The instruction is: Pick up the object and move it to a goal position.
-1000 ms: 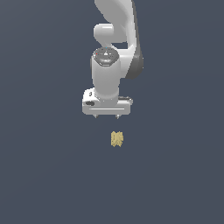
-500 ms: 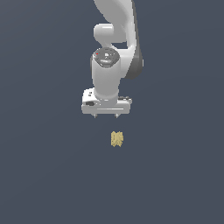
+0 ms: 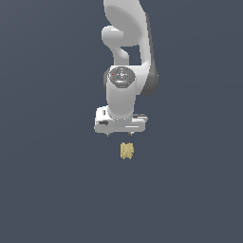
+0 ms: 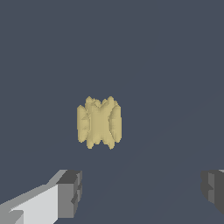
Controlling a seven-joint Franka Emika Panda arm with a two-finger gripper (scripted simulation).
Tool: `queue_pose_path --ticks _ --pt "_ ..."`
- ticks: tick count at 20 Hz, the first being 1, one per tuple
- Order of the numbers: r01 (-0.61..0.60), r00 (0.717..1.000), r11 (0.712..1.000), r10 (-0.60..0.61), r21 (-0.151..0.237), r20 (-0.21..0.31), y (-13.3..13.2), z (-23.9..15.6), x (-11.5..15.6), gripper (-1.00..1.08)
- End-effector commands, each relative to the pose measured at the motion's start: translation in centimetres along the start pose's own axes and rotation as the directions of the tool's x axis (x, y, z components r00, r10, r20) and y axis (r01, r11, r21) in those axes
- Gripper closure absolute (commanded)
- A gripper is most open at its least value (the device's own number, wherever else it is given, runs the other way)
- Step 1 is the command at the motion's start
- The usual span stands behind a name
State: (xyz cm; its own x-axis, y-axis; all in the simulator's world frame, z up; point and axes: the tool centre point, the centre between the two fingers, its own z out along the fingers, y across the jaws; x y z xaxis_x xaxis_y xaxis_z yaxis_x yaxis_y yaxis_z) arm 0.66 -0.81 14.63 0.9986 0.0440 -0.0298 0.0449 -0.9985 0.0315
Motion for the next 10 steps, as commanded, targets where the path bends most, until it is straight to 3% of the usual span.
queue_pose_path --ticks 1,10 --pt "0.006 1.0 1.0 -0.006 0.008 -0.008 -0.9 1.4 0.9 -0.92" --pt "0.016 0.999 0.999 -0.016 0.029 -0.028 -3.2 4.9 2.8 -0.92"
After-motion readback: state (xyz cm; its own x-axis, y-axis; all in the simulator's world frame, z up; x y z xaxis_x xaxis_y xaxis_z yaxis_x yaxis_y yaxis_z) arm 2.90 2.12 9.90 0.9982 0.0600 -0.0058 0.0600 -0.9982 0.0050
